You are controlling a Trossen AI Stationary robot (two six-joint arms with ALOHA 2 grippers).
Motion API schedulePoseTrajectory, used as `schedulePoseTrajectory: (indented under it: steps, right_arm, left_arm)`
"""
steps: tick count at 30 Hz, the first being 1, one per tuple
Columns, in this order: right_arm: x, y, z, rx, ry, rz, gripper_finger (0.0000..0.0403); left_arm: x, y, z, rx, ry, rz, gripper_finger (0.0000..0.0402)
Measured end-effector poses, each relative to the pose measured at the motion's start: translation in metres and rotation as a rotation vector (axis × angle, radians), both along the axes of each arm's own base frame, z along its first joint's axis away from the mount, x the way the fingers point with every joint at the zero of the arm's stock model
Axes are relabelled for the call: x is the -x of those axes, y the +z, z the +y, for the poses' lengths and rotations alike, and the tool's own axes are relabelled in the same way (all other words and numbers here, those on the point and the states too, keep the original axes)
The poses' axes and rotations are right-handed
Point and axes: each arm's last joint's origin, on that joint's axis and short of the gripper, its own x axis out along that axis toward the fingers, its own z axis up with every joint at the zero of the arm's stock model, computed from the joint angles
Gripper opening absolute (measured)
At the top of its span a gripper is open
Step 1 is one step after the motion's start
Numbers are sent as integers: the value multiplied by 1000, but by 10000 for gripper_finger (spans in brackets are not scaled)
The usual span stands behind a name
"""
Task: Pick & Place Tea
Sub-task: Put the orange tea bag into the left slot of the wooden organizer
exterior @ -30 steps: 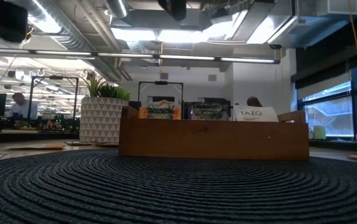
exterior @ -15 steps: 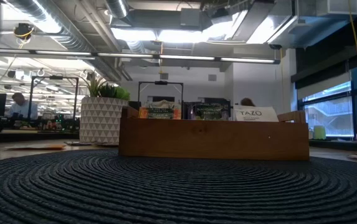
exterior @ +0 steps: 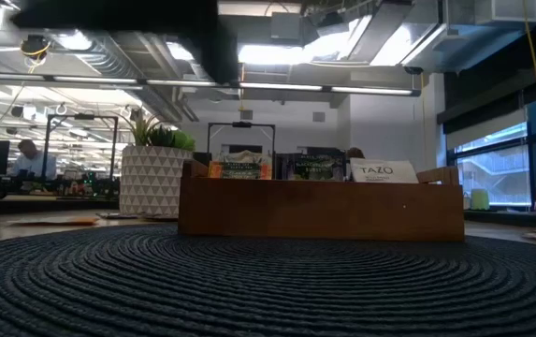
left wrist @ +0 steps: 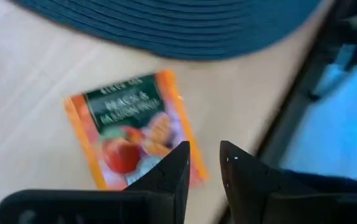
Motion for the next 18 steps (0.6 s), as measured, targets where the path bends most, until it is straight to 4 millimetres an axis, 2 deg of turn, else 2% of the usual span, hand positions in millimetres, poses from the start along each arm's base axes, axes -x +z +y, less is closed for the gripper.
schedulePoseTrajectory:
  steps: [3, 6, 13, 18]
  right_arm:
    - [-8, -21, -4, -53, -19, 38, 145]
    - [-18, -32, -12, -134, -17, 35, 145]
    - [-33, -49, -29, -296, -36, 60, 144]
    - [-36, -52, -42, -272, -84, 78, 144]
  left_arm:
    - [7, 0, 0, 7, 10, 49, 84]
    - [12, -2, 0, 15, 47, 74, 84]
    - [11, -19, -1, -17, 87, 123, 84]
    - [10, -26, -2, -47, 88, 112, 84]
